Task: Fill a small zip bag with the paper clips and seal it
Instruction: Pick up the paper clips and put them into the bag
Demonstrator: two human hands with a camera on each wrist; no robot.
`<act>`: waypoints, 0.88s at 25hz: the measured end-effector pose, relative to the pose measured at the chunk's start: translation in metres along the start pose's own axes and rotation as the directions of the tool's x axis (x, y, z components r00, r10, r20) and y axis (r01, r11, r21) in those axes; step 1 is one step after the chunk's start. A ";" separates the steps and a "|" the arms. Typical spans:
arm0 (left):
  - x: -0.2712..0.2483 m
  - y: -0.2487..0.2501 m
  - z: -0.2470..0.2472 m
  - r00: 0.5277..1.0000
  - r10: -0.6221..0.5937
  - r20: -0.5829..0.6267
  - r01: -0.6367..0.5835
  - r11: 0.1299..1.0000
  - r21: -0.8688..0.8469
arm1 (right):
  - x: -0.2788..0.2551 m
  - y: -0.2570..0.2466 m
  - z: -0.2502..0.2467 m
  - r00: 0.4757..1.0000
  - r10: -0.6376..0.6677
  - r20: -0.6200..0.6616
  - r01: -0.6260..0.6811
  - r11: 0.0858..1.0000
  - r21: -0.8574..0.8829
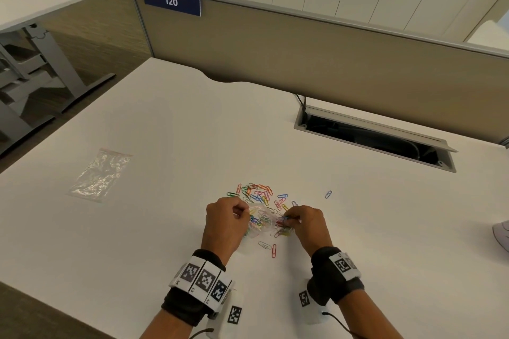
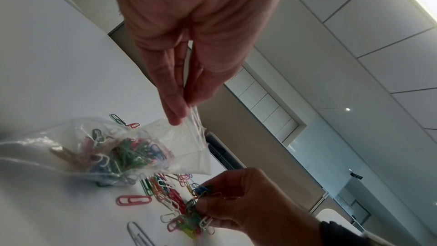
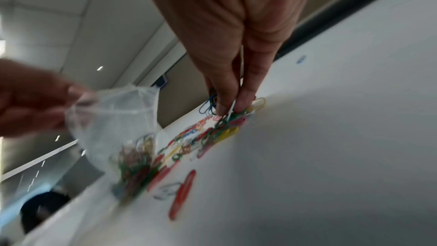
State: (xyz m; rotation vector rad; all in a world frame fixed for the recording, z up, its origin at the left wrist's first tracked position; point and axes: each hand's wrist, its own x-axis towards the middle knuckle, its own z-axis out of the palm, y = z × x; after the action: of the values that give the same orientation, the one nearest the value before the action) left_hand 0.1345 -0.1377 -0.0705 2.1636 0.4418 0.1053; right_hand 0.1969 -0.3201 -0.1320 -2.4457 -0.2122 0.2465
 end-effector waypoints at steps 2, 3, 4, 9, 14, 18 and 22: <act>0.000 0.000 0.000 1.000 -0.005 0.003 0.005 1.000 0.009 | -0.003 0.005 -0.007 0.995 0.097 -0.029 -0.090 0.979 0.182; 0.000 0.000 0.001 1.000 -0.007 0.005 0.007 1.000 0.011 | -0.004 0.008 -0.010 0.990 0.143 -0.023 -0.131 0.951 0.279; -0.001 0.000 0.001 1.000 -0.008 0.006 0.008 1.000 0.011 | -0.006 0.008 -0.014 0.983 0.183 -0.005 -0.168 0.910 0.380; -0.001 0.002 0.001 1.000 -0.022 0.010 0.022 1.000 0.008 | -0.010 -0.014 -0.041 0.979 0.091 0.180 -0.184 0.770 0.610; -0.001 0.003 0.001 0.999 -0.030 0.016 0.030 1.000 0.004 | -0.003 -0.058 -0.052 0.954 -0.046 0.296 -0.008 0.984 0.179; -0.004 0.005 0.001 0.999 -0.025 0.023 0.025 1.000 -0.001 | 0.000 -0.083 -0.031 0.967 -0.049 0.249 0.083 0.988 -0.128; -0.006 0.007 0.000 0.999 -0.016 0.032 0.016 1.000 -0.006 | -0.002 -0.090 -0.021 0.974 -0.020 0.227 0.036 0.997 -0.067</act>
State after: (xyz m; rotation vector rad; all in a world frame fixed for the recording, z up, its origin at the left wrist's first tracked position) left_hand 0.1307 -0.1432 -0.0644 2.1523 0.4402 0.0635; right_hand 0.1916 -0.2643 -0.0590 -2.4802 -0.3601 0.5147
